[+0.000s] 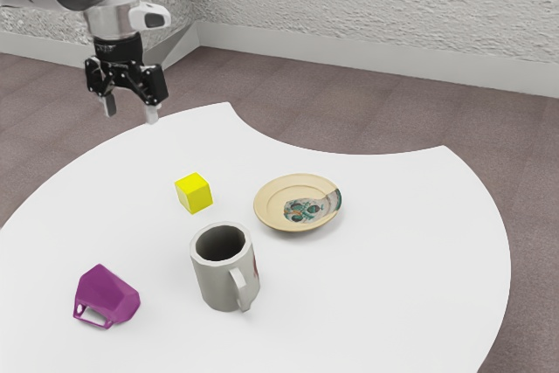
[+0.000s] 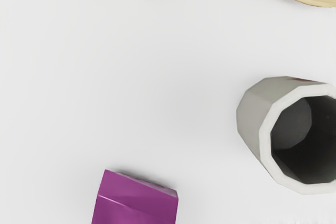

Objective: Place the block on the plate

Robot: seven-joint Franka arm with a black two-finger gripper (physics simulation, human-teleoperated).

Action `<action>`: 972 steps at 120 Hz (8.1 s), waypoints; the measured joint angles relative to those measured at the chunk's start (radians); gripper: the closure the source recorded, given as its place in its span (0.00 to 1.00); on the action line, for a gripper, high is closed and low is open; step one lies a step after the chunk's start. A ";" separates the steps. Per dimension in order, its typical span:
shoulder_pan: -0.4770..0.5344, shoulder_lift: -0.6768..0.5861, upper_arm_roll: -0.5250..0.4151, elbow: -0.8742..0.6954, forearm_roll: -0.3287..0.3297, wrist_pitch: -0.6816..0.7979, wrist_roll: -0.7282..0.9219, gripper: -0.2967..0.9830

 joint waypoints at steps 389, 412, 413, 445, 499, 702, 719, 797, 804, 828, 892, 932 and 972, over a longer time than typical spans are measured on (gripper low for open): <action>-0.016 0.602 0.130 0.204 -0.161 0.450 -0.923 0.23; -0.012 0.586 0.125 0.176 -0.158 0.442 -0.885 0.23; -0.012 0.585 0.125 0.176 -0.158 0.441 -0.884 0.23; -0.015 0.584 0.119 0.177 -0.157 0.459 -0.849 0.23; -0.013 0.586 0.119 0.176 -0.162 0.499 -0.820 0.23; 0.099 0.722 0.020 0.235 -0.162 0.535 -0.764 0.23; 0.106 0.727 0.013 0.240 -0.160 0.535 -0.756 0.23; 0.118 0.743 0.000 0.254 -0.165 0.535 -0.735 0.27; 0.118 0.743 0.000 0.254 -0.166 0.535 -0.734 0.30; 0.118 0.743 0.002 0.254 -0.167 0.535 -0.732 0.41; 0.117 0.740 0.001 0.254 -0.162 0.534 -0.733 0.47; 0.113 0.704 0.000 0.254 -0.153 0.524 -0.735 0.49; 0.058 0.507 -0.011 0.254 -0.124 0.426 -0.736 0.49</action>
